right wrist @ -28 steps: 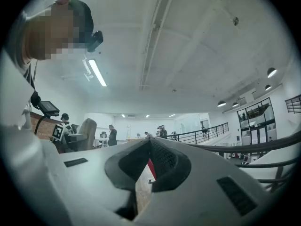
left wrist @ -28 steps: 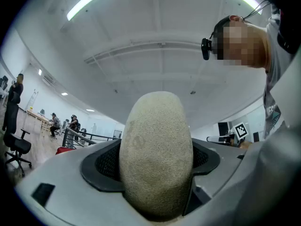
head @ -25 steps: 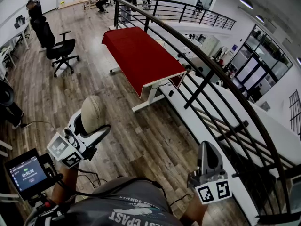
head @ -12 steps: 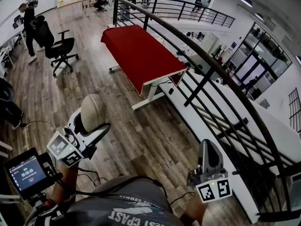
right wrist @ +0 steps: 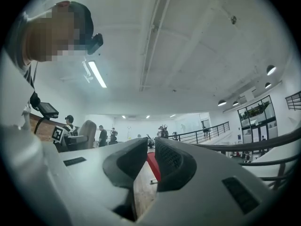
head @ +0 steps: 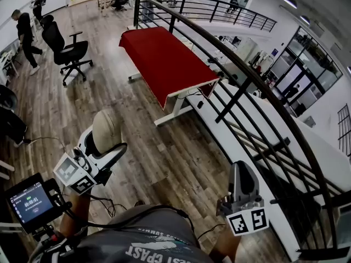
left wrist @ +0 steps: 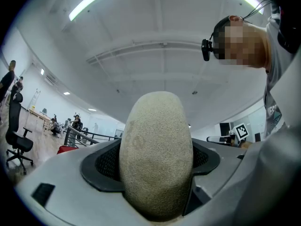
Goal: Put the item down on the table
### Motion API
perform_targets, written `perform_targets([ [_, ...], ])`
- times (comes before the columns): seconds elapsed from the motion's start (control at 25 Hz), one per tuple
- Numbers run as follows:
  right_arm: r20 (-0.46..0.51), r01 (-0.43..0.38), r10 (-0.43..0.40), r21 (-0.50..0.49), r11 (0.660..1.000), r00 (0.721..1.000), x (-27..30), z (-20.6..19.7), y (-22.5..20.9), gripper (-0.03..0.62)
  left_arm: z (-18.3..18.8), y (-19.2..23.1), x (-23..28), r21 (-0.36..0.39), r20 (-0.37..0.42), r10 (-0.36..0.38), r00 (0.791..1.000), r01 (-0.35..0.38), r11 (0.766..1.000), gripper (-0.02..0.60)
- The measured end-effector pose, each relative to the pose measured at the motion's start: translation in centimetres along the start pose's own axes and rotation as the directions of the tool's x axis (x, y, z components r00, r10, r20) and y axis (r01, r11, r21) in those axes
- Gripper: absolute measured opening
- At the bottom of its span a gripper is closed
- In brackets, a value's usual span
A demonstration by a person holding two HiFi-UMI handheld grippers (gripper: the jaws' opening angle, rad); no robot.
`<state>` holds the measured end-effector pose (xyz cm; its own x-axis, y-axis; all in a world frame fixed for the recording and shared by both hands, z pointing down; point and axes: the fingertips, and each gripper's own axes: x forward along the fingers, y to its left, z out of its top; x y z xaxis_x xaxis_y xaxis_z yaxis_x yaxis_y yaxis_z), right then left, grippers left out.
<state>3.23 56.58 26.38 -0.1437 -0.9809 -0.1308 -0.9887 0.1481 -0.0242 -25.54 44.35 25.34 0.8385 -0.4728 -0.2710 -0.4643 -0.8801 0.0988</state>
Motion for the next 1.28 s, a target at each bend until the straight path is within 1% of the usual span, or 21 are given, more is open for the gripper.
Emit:
perform_targets([
  [0.08, -0.008, -0.012, 0.012, -0.004, 1.0, 1.0, 0.2, -0.2, -0.1, 0.014, -0.8, 0.3, -0.2, -0.001, -0.018, 0.02, 1.0, -0.02, 1.0, 0.39],
  [0.2, -0.021, -0.023, 0.023, -0.005, 1.0, 1.0, 0.3, -0.5, -0.9, 0.017, -3.2, 1.0, -0.9, 0.001, -0.066, 0.066, 0.996, -0.066, 0.998, 0.391],
  [0.32, -0.028, -0.022, 0.022, 0.001, 1.0, 0.999, -0.7, -0.8, -2.7, 0.015, -4.0, -0.5, 0.1, 0.003, -0.069, 0.076, 0.995, -0.076, 0.997, 0.39],
  [0.4, -0.031, -0.029, 0.03, 0.008, 1.0, 0.999, -2.2, -1.1, -4.8, 0.015, -4.9, -2.5, 1.4, 0.009, -0.068, 0.08, 0.994, -0.08, 0.997, 0.39],
  [0.44, -0.032, -0.033, 0.034, 0.01, 0.999, 0.999, -3.1, -1.3, -6.2, 0.015, -5.1, -3.9, 2.6, 0.013, -0.059, 0.073, 0.996, -0.073, 0.997, 0.39],
  [0.52, -0.035, -0.04, 0.041, 0.011, 0.999, 0.999, -4.4, -1.8, -8.4, 0.015, -3.5, -7.4, 5.8, 0.027, -0.012, 0.026, 1.0, -0.025, 0.999, 0.39],
  [0.56, -0.037, -0.043, 0.043, 0.007, 0.999, 0.998, -4.7, -1.9, -9.0, 0.015, -2.6, -8.5, 7.0, 0.034, 0.009, 0.005, 1.0, -0.005, 0.999, 0.39],
  [0.6, -0.038, -0.045, 0.045, 0.002, 0.999, 0.998, -4.8, -2.0, -9.3, 0.015, -2.4, -8.8, 7.5, 0.04, 0.018, 0.001, 1.0, -0.001, 0.999, 0.39],
  [0.64, -0.039, -0.046, 0.046, -0.003, 0.999, 0.998, -4.7, -2.0, -9.5, 0.015, -2.8, -8.4, 7.4, 0.046, 0.011, 0.011, 1.0, -0.012, 0.999, 0.39],
  [0.72, -0.042, -0.049, 0.049, -0.005, 0.999, 0.998, -4.4, -1.9, -9.7, 0.015, -4.8, -6.9, 6.2, 0.053, -0.029, 0.061, 0.998, -0.06, 0.997, 0.391],
  [0.76, -0.044, -0.051, 0.051, -0.003, 0.999, 0.998, -4.3, -1.8, -9.8, 0.015, -5.0, -6.7, 6.1, 0.054, -0.034, 0.07, 0.997, -0.068, 0.996, 0.39],
  [1.0, -0.042, -0.065, 0.065, 0.006, 0.998, 0.997, -3.2, -1.6, -11.1, 0.015, -2.5, -8.0, 8.9, 0.061, 0.004, 0.04, 0.999, -0.041, 0.997, 0.39],
  [1.16, -0.051, -0.073, 0.074, 0.013, 0.997, 0.996, -1.6, -2.3, -12.2, 0.015, -2.5, -7.0, 10.3, 0.069, 0.012, 0.045, 0.999, -0.045, 0.997, 0.39],
  [1.2, -0.053, -0.076, 0.076, 0.014, 0.997, 0.996, -1.2, -2.4, -12.4, 0.015, -3.1, -6.4, 10.3, 0.069, 0.006, 0.057, 0.998, -0.058, 0.996, 0.39],
  [1.28, -0.054, -0.078, 0.078, 0.014, 0.997, 0.995, -0.5, -2.5, -12.9, 0.015, -5.8, -4.1, 8.8, 0.063, -0.034, 0.121, 0.992, -0.119, 0.991, 0.391],
])
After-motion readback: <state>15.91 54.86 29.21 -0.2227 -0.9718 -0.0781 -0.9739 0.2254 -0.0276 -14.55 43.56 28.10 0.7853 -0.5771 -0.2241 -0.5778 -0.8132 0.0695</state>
